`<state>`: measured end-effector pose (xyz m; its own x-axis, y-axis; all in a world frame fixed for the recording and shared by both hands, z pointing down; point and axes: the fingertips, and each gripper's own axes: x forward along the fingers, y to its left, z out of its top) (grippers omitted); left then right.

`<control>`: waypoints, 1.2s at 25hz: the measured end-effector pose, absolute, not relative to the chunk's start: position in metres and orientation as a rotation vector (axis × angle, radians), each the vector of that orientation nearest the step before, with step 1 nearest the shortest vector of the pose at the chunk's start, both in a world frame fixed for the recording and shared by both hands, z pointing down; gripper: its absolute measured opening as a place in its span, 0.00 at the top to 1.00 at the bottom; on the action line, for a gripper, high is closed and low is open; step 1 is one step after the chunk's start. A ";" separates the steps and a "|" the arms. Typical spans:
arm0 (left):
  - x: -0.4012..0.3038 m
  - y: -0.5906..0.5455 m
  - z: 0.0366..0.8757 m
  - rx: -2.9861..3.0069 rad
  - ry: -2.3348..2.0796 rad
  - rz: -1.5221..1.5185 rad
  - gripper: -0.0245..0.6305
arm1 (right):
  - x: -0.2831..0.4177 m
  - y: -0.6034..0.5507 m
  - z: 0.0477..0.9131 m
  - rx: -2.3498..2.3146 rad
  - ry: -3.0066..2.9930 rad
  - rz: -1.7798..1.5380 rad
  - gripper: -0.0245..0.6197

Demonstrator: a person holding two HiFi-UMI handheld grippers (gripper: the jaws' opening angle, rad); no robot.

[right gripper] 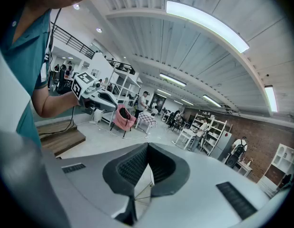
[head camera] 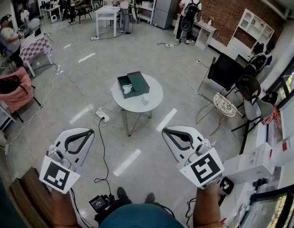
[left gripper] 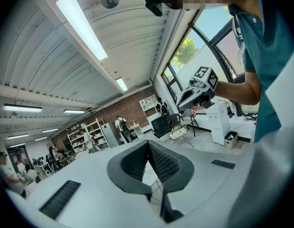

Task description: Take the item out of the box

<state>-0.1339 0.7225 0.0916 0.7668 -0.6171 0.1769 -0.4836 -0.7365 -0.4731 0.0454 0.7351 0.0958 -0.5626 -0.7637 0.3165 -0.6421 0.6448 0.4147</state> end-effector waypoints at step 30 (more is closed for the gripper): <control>-0.205 0.604 0.127 -2.644 0.764 -0.423 0.93 | -0.042 0.598 0.115 1.162 -2.436 -0.290 0.90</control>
